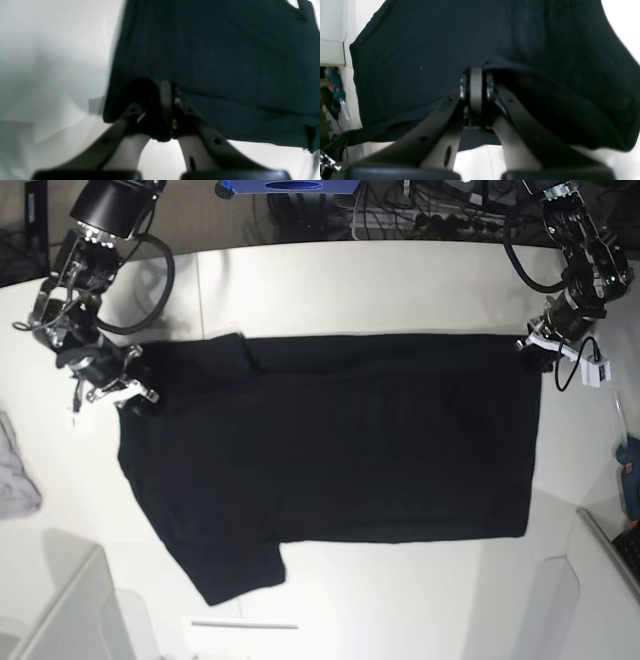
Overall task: Fold the T-shirt properly
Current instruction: 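Lower the held shoulder edge onto the shirt body with both grippers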
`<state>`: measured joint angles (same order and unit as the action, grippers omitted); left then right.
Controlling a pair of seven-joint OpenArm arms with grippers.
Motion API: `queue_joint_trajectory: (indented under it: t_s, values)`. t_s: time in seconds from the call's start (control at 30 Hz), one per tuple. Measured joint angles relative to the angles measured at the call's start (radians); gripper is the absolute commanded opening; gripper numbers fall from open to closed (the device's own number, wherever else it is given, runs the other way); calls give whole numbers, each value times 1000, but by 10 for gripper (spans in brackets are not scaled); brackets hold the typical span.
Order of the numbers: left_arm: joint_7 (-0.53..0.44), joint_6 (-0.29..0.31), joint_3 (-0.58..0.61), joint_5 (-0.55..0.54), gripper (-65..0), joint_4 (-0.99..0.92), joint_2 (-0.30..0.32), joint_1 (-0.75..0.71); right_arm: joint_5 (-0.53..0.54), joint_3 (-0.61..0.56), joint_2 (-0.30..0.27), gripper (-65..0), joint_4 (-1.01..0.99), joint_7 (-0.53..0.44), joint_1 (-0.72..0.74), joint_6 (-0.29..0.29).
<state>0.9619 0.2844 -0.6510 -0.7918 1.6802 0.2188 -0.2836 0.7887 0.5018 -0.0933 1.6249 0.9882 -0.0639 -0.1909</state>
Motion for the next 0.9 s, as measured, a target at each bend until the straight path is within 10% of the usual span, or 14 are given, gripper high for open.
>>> queue_joint_trajectory:
  t_s: [0.9]
  values:
    - [2, 0, 43, 74, -650, -121, 3, 153, -3, -3, -24, -650, -205, -8, 139, 0]
